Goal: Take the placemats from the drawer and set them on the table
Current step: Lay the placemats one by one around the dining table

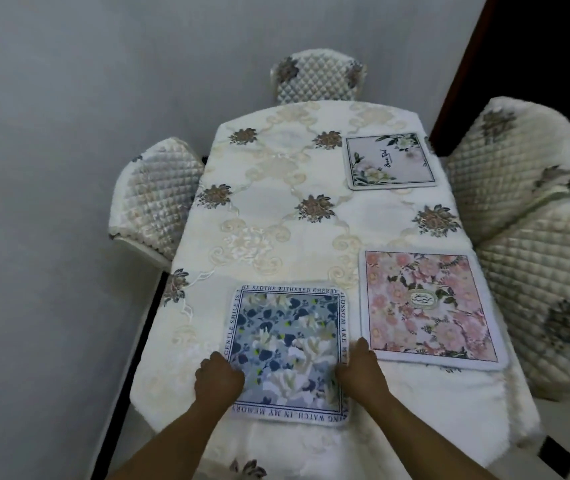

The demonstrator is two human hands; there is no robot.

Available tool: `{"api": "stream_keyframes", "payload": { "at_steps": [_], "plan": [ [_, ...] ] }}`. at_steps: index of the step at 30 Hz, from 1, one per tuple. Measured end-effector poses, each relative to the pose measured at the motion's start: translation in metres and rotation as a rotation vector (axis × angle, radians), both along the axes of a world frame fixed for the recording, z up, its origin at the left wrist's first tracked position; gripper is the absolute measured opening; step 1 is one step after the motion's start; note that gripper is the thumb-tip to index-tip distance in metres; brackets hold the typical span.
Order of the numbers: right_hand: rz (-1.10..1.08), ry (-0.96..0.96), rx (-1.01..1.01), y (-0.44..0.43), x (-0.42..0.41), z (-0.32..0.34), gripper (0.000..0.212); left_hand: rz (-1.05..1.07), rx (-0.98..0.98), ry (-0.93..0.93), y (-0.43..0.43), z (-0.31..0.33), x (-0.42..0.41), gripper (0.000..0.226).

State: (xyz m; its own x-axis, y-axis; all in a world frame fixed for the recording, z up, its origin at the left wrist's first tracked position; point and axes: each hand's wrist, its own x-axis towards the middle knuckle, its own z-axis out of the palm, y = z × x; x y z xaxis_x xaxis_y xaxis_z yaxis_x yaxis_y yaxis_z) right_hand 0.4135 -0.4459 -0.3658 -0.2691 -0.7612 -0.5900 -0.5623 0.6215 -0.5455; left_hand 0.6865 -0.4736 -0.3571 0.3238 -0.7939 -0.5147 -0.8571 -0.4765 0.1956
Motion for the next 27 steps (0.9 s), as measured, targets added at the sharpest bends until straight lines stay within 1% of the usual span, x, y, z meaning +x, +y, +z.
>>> {"api": "stream_keyframes", "payload": {
  "at_steps": [2, 6, 10, 13, 16, 18, 22, 27],
  "plan": [
    [-0.101, 0.001, 0.015, 0.001, 0.009, -0.004, 0.028, 0.035, -0.011, 0.077, -0.006, -0.002, 0.011, 0.042],
    [-0.245, 0.096, -0.019, 0.003, 0.028, -0.007, 0.017, -0.071, -0.055, 0.159, -0.016, -0.006, 0.038, 0.026],
    [-0.307, 0.175, -0.048, 0.009, 0.041, -0.010, 0.017, -0.099, -0.090, 0.294, -0.021, -0.009, 0.047, 0.017],
    [-0.307, 0.200, -0.078, 0.017, 0.048, -0.005, 0.021, -0.073, -0.052, 0.406, -0.021, -0.009, 0.046, 0.016],
    [-0.293, 0.183, -0.111, 0.027, 0.053, 0.005, 0.032, -0.085, -0.065, 0.471, -0.017, -0.004, 0.046, 0.012],
    [-0.250, 0.189, -0.143, 0.030, 0.052, 0.009, 0.037, -0.117, -0.096, 0.489, -0.017, 0.005, 0.047, 0.006],
    [-0.213, 0.181, -0.271, 0.022, 0.044, 0.030, 0.037, -0.152, -0.215, 0.440, -0.024, 0.037, 0.055, 0.012],
    [-0.119, 0.132, -0.387, -0.014, 0.051, 0.058, 0.037, -0.181, -0.362, 0.365, -0.040, 0.086, 0.077, 0.017]
  ]
}}
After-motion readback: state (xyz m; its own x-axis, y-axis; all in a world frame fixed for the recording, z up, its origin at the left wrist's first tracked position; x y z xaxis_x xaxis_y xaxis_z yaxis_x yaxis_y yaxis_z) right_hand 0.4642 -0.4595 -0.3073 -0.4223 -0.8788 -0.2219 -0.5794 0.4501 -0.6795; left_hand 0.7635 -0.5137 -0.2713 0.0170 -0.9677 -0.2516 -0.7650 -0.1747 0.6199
